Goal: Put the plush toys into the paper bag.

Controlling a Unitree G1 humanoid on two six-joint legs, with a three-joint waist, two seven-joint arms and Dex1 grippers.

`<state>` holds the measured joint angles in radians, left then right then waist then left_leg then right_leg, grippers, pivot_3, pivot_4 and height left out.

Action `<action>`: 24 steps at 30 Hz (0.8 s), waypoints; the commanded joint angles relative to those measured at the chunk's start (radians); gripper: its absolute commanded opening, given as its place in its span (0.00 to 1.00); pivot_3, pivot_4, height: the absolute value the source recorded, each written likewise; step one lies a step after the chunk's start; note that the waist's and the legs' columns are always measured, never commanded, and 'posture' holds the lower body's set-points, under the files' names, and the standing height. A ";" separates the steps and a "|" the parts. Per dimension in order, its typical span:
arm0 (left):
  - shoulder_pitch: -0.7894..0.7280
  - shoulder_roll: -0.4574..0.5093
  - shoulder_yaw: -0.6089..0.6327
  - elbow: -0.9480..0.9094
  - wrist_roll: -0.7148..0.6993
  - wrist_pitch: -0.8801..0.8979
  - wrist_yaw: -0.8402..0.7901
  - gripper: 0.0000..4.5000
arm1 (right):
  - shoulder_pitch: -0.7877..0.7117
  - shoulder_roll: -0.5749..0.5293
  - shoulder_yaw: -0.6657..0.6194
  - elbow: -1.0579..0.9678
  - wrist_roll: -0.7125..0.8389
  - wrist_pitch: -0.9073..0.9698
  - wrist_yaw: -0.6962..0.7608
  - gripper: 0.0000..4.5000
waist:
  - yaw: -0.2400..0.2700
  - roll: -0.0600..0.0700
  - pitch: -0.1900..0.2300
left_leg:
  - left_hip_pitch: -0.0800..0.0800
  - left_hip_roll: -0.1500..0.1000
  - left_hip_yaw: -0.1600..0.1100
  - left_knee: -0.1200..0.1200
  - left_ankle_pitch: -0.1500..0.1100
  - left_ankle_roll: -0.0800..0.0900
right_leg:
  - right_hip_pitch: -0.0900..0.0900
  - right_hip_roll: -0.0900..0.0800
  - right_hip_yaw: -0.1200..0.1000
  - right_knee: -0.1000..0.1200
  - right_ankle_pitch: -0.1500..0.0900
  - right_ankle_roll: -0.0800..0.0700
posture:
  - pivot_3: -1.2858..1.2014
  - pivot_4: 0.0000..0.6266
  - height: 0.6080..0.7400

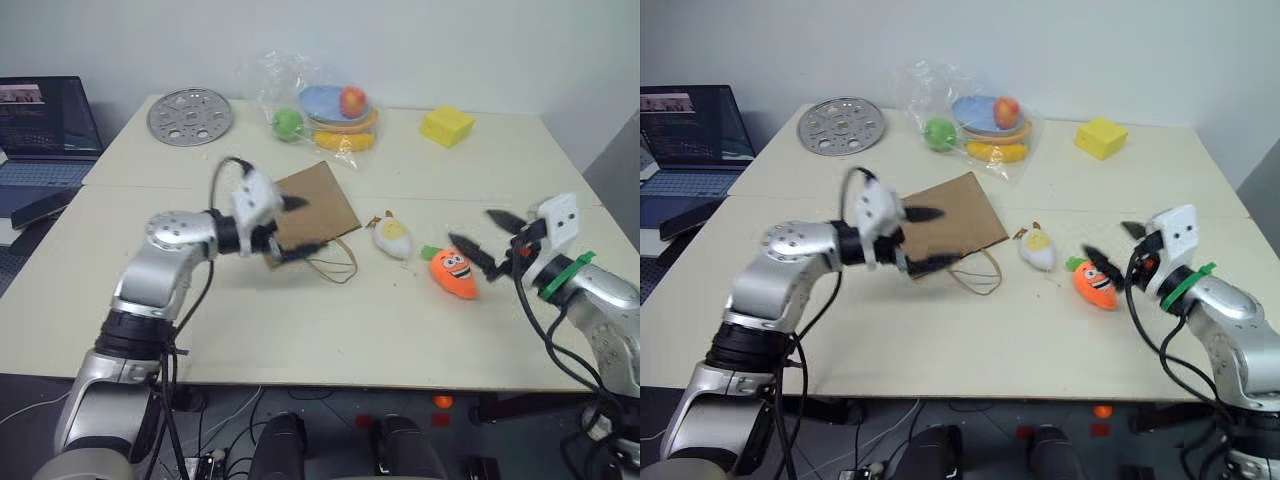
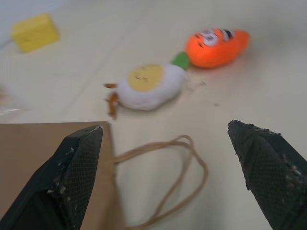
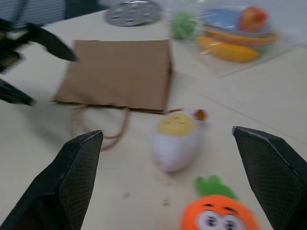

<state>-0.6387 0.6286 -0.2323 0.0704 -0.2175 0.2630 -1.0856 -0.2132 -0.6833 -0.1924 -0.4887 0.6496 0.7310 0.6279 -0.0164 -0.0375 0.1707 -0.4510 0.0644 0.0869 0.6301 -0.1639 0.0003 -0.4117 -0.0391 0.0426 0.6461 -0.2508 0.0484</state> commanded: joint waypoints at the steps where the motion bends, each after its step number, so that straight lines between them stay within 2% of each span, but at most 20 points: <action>1: -0.021 -0.015 -0.040 0.078 0.107 -0.119 0.027 0.99 | 0.012 -0.016 0.013 -0.084 0.039 0.044 -0.001 1.00 | 0.000 0.000 0.000 | 0.000 0.000 0.000 0.000 0.000 0.000 | 0.000 0.000 0.000 0.000 0.000 0.000 | 0.52 0.24 1.00; 8: -0.065 -0.144 -0.060 0.285 0.191 -0.246 0.103 0.99 | 0.040 0.090 0.048 -0.146 0.000 0.055 -0.154 1.00 | 0.003 0.000 0.000 | -0.001 0.000 -0.001 0.001 0.000 0.000 | -0.001 -0.001 0.000 0.000 0.000 0.000 | 0.52 0.24 1.00; 12: -0.099 -0.165 -0.050 0.376 0.204 -0.302 0.104 0.99 | 0.064 0.120 0.057 -0.181 0.008 0.068 -0.191 1.00 | 0.012 0.000 0.000 | -0.002 0.000 -0.001 0.000 0.000 0.000 | -0.002 0.000 0.000 0.000 0.000 0.000 | 0.52 0.24 1.00; 13: -0.106 -0.167 -0.046 0.386 0.199 -0.306 0.098 0.90 | 0.070 0.124 0.053 -0.189 0.012 0.072 -0.200 1.00 | 0.012 0.000 0.000 | -0.002 0.000 0.000 0.000 0.000 0.000 | -0.002 0.000 0.000 0.000 0.000 0.000 | 0.52 0.24 1.00; 16: -0.116 -0.167 -0.041 0.408 0.197 -0.320 0.083 0.73 | 0.079 0.123 0.051 -0.203 0.007 0.074 -0.214 1.00 | 0.011 0.000 0.000 | -0.002 0.000 0.000 0.000 0.000 0.000 | -0.002 0.000 0.000 0.000 0.000 0.000 | 0.52 0.24 1.00; 24: -0.145 -0.167 -0.044 0.461 0.200 -0.361 0.038 0.19 | 0.067 0.116 0.044 -0.193 0.001 0.069 -0.224 1.00 | 0.012 0.000 0.000 | -0.002 0.000 0.000 0.001 0.000 0.000 | -0.002 0.000 0.000 0.000 0.000 0.000 | 0.52 0.24 1.00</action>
<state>-0.7569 0.4633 -0.2944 0.5407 -0.0161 -0.0734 -1.0246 -0.1336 -0.5599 -0.1294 -0.6561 0.6490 0.8144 0.4061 -0.0046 -0.0377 0.1707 -0.4525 0.0641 0.0866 0.6306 -0.1638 0.0004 -0.4134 -0.0390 0.0423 0.6465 -0.2508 0.0487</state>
